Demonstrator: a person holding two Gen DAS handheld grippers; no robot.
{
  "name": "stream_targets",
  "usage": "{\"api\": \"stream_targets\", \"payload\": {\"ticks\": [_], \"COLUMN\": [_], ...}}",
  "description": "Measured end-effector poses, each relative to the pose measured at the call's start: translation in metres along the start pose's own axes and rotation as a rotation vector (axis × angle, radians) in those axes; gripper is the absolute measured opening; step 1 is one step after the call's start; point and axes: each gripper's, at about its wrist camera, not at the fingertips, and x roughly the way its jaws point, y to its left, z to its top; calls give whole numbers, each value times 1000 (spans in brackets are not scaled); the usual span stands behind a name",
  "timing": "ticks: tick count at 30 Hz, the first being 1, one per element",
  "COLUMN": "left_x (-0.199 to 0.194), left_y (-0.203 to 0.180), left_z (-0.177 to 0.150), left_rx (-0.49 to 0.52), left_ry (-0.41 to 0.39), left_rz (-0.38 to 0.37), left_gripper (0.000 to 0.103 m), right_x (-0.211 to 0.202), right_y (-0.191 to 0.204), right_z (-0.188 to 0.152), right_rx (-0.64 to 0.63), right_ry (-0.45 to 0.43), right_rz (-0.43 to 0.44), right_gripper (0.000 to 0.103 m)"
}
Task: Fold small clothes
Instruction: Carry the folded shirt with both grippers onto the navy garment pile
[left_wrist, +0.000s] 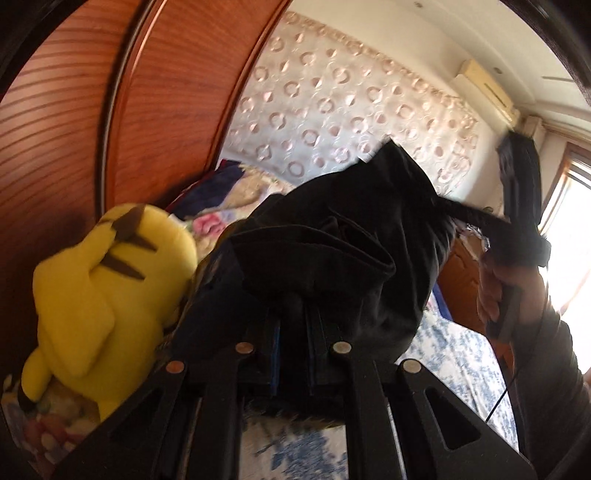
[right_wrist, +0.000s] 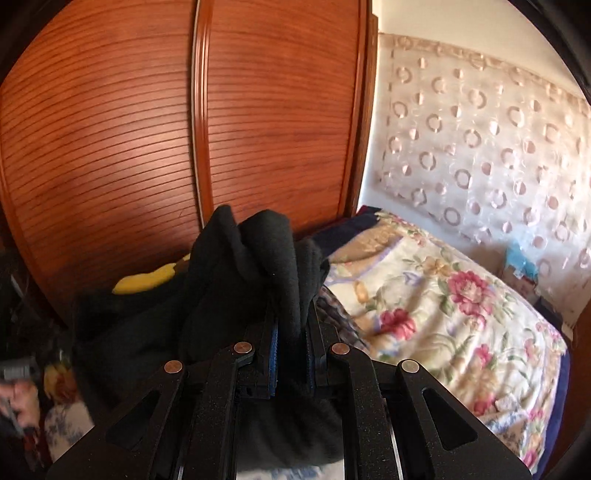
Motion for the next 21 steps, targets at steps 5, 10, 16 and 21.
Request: {"api": "stream_targets", "payload": {"ticks": [5,10,16,21], "left_x": [4,4,-14,-32], "left_y": [11,14,-3,-15], "left_z": [-8,-15,-13,-10], "left_rx": [-32,-32,78,152], "left_ry": [5,25,8,-33], "left_rz": [25,23,63,94], "left_gripper": [9,12,15,16], "right_x": [41,67,34,-5], "right_y": [15,13,-15,-11], "right_z": [21,15,-10,-29], "right_rx": [-38,-57,42,73], "right_ry": [16,74,27,-1], "right_rz": [-6,-86,-112,-97], "right_gripper": [8,13,41,42]}}
